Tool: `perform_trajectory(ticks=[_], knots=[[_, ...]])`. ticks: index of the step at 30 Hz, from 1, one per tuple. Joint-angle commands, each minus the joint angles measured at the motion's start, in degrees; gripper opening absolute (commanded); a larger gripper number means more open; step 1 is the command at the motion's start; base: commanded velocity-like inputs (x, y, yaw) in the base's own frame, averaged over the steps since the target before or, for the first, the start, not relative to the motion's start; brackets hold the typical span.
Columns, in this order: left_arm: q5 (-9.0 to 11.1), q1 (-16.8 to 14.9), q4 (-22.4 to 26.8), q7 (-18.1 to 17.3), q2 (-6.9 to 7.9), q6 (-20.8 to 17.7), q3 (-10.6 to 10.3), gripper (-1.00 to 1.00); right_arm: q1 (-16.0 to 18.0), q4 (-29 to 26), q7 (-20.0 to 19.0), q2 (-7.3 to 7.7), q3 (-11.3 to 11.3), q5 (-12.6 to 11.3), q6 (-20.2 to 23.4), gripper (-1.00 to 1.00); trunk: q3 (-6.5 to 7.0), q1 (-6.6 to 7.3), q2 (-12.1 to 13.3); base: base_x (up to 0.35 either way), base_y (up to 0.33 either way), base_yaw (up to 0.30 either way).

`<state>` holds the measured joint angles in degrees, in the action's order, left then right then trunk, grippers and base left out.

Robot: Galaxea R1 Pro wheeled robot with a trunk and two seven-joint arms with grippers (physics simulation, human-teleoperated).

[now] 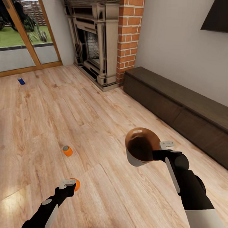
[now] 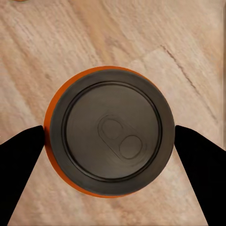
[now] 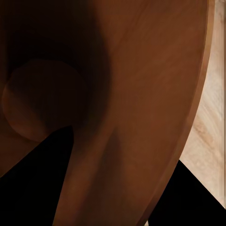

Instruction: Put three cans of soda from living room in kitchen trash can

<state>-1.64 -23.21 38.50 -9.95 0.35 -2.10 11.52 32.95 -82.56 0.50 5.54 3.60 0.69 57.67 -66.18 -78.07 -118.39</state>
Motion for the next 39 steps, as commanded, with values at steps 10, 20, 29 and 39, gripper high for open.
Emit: perform_trajectory(ticks=[10, 20, 29, 39], knots=[[-0.03, 0.00, -0.01, 0.01, 0.00, -0.09, 0.00, -1.00, 0.01, 0.03, -0.10, -0.08, 0.00, -0.51, -0.01, -1.00, 2.74, 2.21, 4.03, 0.000, 0.000, 0.000], [-0.03, 0.00, -0.01, 0.01, 0.00, -0.10, 0.00, -1.00, 0.01, 0.03, -0.12, -0.09, 0.00, -0.52, -0.01, -1.00, 5.47, 4.40, 8.04, 0.000, 0.000, 0.000], [-0.03, 0.00, -0.01, 0.01, 0.00, -0.10, 0.00, -1.00, 0.01, 0.03, -0.11, -0.09, 0.00, -0.52, -0.01, -1.00, 7.92, 6.38, 11.65, 0.000, 0.000, 0.000], [-0.03, 0.00, -0.01, 0.01, 0.00, -0.10, 0.00, -1.00, 0.01, 0.03, -0.11, -0.12, 0.00, -0.52, -0.01, -1.00, 10.65, 8.58, 15.66, 0.000, 0.000, 0.000]])
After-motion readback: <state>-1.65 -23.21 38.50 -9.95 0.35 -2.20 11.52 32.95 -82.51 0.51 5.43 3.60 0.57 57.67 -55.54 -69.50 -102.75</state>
